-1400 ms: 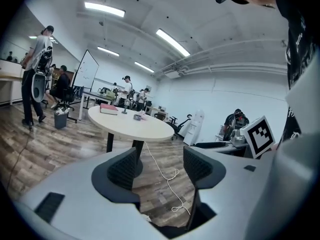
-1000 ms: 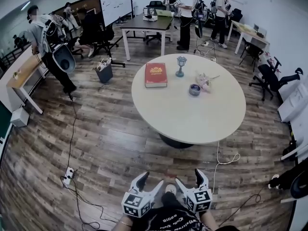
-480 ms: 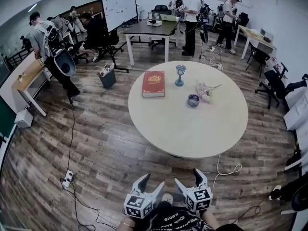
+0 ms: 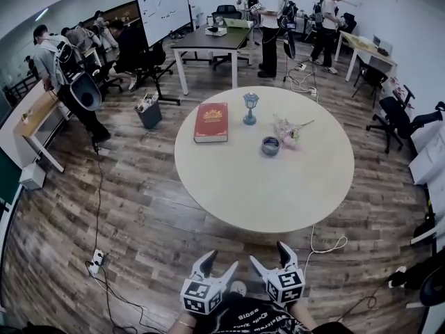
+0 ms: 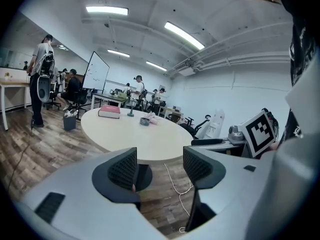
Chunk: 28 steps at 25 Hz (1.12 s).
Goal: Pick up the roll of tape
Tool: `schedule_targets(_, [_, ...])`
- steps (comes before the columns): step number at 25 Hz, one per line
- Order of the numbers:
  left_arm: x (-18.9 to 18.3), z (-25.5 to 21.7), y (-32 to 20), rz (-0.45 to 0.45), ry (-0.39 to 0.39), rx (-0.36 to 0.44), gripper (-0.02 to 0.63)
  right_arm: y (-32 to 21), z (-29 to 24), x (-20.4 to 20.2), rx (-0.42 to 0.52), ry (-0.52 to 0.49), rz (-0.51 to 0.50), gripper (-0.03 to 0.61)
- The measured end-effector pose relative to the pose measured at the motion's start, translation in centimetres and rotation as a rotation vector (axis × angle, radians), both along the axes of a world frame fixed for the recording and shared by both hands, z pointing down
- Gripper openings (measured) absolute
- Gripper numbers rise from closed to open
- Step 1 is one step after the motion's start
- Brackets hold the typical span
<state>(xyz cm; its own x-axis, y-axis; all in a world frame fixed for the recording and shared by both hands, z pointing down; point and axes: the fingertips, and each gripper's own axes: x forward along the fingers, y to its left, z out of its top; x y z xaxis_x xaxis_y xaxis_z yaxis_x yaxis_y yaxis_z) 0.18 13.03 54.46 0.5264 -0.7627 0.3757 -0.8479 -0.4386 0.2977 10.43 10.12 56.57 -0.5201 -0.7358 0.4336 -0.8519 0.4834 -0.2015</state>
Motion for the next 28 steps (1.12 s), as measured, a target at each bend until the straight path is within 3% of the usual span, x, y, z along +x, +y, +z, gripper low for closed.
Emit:
schedule_targets(12, [-0.8,1.7,-5.0,0.031,-0.020,-0.016,0.311,-3.7,0.6,0.0,-0.024,0.003,0.052,0.396])
schedule_targets(28, [-2.7,1.9,-18.8,0.152,-0.021,-0.012,0.311,-14.6,0.6,-1.6,-0.016,0.057,0.194,0.396])
